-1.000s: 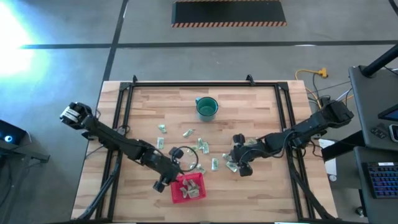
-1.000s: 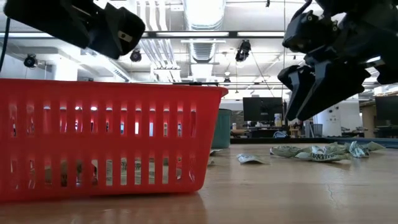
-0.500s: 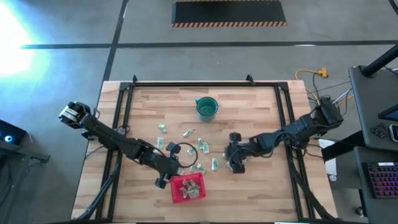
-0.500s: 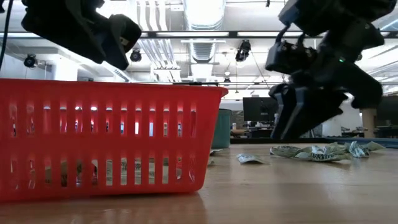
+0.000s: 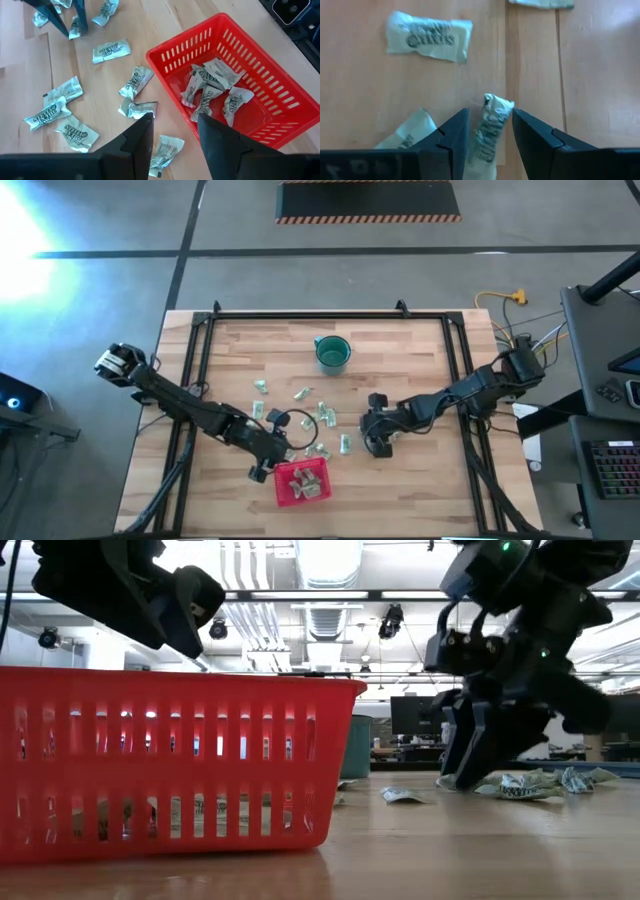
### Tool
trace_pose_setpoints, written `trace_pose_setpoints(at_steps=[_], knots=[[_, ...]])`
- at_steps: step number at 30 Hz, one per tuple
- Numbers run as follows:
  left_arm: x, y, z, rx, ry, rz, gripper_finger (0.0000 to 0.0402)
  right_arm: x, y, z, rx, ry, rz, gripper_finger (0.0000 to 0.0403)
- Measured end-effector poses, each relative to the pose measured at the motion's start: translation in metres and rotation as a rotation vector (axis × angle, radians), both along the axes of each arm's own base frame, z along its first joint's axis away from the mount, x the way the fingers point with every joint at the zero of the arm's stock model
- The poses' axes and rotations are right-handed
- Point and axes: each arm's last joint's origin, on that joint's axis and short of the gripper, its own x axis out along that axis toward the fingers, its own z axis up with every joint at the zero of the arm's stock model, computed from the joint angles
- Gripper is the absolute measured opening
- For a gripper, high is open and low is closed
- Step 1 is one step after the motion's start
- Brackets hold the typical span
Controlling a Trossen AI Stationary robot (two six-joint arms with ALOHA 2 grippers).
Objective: Pick and place items into bin
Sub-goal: Put the green stevia packet into the red bin
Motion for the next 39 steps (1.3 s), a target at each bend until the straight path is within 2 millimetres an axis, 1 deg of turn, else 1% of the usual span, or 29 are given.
trace_pose_setpoints(at_steps=[4,8,18,23,25,30,39], knots=[[0.000,0.000,0.000,0.000,0.000,0.000,0.0138,0.003,-0.005,0.001,-0.007,0.001,-0.008,0.0130],[0.000,0.000,0.000,0.000,0.001,0.000,0.0138,0.003,-0.006,0.004,-0.010,-0.010,-0.002,0.0109],[0.000,0.000,0.000,0.001,0.003,0.000,0.0138,0.002,-0.006,0.004,-0.040,-0.004,0.045,0.0019],[0.000,0.000,0.000,0.002,0.002,-0.001,0.0138,0.003,-0.006,0.006,-0.049,-0.008,0.059,0.0009],[0.000,0.000,0.000,0.003,0.002,-0.002,0.0138,0.005,-0.005,0.011,-0.049,-0.025,0.066,0.0009],[0.000,0.000,0.000,0.003,0.002,-0.002,0.0138,0.015,0.001,0.030,-0.059,-0.102,0.110,0.0009],[-0.002,0.002,-0.003,0.034,0.029,0.013,0.0138,0.036,0.026,0.069,-0.096,-0.249,0.250,0.0009]])
